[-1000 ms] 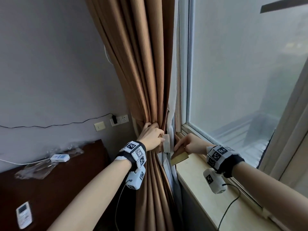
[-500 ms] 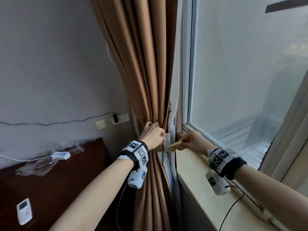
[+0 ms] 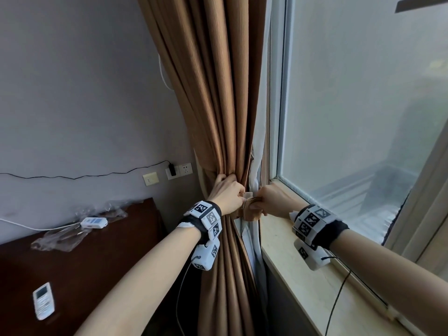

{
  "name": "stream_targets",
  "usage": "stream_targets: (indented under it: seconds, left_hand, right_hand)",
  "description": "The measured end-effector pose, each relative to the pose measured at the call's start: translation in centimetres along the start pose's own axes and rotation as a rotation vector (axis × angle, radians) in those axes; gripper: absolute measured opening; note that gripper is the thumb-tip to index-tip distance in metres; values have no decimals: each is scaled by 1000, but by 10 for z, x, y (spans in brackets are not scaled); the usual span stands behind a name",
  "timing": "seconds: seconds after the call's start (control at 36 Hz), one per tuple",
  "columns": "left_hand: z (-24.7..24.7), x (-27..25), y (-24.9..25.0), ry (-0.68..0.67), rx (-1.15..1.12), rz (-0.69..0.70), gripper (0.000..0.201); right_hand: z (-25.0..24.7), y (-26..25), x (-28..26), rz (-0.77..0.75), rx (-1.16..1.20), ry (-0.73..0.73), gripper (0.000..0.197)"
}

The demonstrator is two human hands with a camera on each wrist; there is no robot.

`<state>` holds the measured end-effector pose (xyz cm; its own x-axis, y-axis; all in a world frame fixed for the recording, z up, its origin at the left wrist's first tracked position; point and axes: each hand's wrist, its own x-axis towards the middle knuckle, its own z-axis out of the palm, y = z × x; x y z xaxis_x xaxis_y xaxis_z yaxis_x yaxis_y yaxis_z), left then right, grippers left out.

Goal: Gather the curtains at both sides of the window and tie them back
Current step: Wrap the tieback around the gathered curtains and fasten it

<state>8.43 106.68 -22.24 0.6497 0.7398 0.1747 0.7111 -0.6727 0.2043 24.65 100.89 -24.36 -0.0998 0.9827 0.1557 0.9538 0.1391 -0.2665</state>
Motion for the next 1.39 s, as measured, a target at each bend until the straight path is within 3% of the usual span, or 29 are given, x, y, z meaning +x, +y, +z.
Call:
stream_targets:
  seconds: [0.58, 0.83, 0.97, 1.08, 1.17, 1.22, 1.31, 1.39]
  left_hand:
    - [-1, -1, 2, -5, -10, 12, 28]
    - [-5, -2, 2, -60, -37, -4, 18]
    - [-12, -2, 4, -138, -49, -27, 35]
    - [-14, -3, 5, -188, -40, -34, 41]
    - [-11, -5, 2, -141, -32, -15, 22]
    - [-8, -6, 0, -115, -22, 1, 17]
    - [-7, -7, 0, -109, -3, 19, 26]
    - [-4, -7, -1, -106, -13, 22, 28]
  right_hand:
    - [-6, -9, -6, -15, -211, 83, 32]
    - [-3, -9, 0, 12, -253, 103, 35]
    - [-1, -10, 2, 31, -304, 105, 35]
    - [-4, -15, 1, 38, -365, 87, 24]
    - [-4, -19, 0, 47, -368, 96, 36]
    - [-3, -19, 0, 58, -331, 88, 34]
    - [-2, -12, 1, 99, -142, 15, 19]
    - [-1, -8, 0, 159, 256, -187, 29]
